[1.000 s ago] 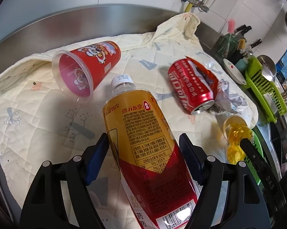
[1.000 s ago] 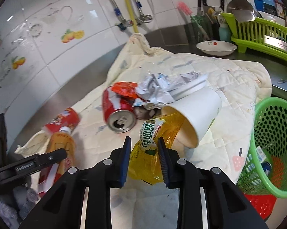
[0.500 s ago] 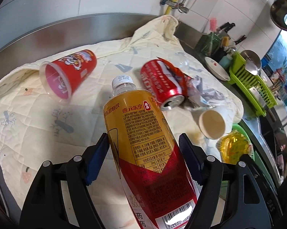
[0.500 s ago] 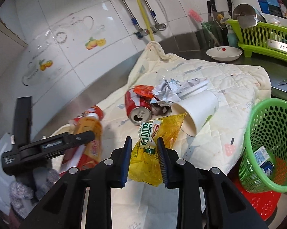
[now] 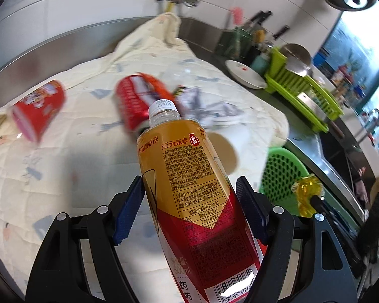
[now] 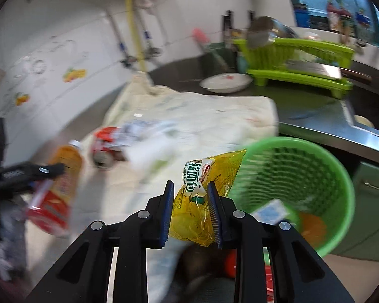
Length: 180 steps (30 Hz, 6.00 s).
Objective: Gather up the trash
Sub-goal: 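Grasp the yellow cup with the right tool and drop it into the green basket, then carry the yellow-red bottle with the left tool and release it into the green basket, then move the right tool to the white paper cup while the left tool returns over the cloth, then close the right tool on the white paper cup while the left tool grasps the red printed paper cup, then carry the white paper cup with the right tool and drop it into the green basket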
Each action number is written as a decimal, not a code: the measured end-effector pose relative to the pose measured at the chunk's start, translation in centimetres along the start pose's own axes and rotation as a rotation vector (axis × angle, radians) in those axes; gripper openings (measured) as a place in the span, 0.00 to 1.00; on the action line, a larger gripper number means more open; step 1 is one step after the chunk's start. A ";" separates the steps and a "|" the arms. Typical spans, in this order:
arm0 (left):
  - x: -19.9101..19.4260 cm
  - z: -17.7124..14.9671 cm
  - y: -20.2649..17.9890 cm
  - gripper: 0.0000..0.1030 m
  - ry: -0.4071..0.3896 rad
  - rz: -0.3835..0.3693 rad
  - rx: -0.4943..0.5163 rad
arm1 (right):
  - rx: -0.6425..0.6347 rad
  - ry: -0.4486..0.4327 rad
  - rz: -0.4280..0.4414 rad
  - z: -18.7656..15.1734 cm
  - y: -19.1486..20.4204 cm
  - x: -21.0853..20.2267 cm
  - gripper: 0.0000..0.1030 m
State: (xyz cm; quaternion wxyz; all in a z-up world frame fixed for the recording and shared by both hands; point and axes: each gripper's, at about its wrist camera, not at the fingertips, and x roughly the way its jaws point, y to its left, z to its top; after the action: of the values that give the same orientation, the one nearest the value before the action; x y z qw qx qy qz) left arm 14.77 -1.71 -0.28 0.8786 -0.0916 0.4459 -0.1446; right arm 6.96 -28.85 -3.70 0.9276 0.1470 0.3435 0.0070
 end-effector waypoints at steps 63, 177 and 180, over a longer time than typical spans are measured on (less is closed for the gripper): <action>20.3 -5.8 -28.4 0.76 0.222 -0.257 0.385 | 0.179 -0.140 -0.170 -6.2 -17.4 -7.1 0.67; 7.7 10.9 21.6 0.68 0.155 0.427 0.136 | 0.324 0.355 0.364 5.3 8.5 16.9 0.62; 7.3 10.7 21.2 0.68 0.138 0.432 0.133 | 0.272 0.322 0.363 5.1 9.1 15.9 0.62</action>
State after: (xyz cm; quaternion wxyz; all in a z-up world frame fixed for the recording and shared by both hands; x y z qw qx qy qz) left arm 31.16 16.14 -5.70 0.8607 0.0741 0.5036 0.0118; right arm 23.18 -19.69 -7.63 0.8164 0.3264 0.4521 0.1503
